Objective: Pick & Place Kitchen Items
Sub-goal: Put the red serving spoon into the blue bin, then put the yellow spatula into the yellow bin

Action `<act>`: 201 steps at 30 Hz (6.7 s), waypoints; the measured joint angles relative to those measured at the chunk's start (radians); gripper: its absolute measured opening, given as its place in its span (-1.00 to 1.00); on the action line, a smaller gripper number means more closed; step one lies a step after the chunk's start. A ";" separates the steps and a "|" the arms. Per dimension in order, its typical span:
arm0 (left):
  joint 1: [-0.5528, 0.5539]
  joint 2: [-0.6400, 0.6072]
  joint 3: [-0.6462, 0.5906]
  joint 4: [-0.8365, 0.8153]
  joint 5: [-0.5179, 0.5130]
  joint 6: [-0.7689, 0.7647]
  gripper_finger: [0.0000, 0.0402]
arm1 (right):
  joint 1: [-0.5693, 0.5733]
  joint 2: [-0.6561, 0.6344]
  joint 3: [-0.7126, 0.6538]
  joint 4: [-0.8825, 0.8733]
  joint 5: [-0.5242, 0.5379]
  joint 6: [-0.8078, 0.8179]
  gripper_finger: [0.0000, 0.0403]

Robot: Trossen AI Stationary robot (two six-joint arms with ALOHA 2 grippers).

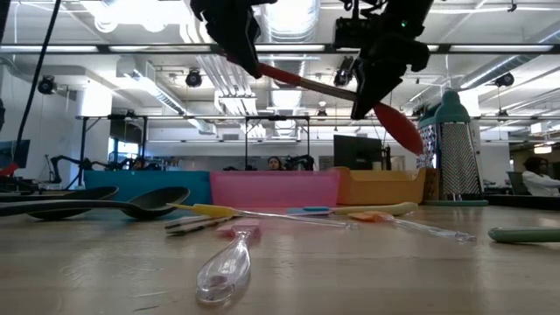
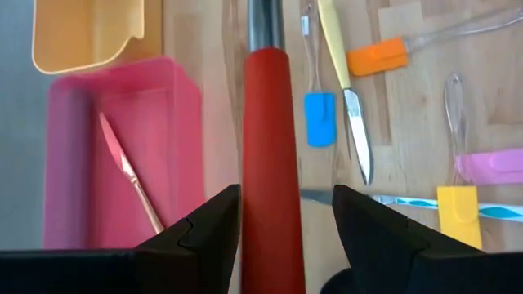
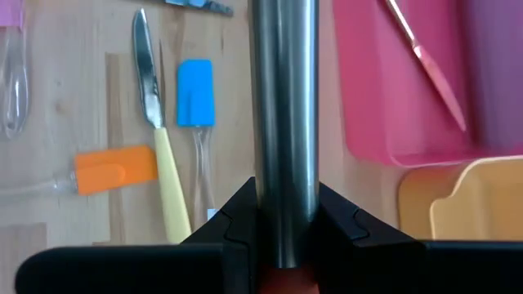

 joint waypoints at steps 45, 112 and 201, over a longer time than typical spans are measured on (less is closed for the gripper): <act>0.070 -0.152 -0.081 -0.161 -0.232 0.014 -0.64 | 0.003 -0.090 -0.031 -0.085 -0.006 0.120 0.04; 0.732 -0.752 -0.883 -0.021 -0.183 0.062 -0.77 | 0.002 -0.249 -0.197 0.069 0.079 0.146 0.00; -0.071 -0.615 -0.817 0.589 -0.257 -0.407 -0.02 | 0.116 -0.067 -0.194 0.454 -0.120 0.160 -0.17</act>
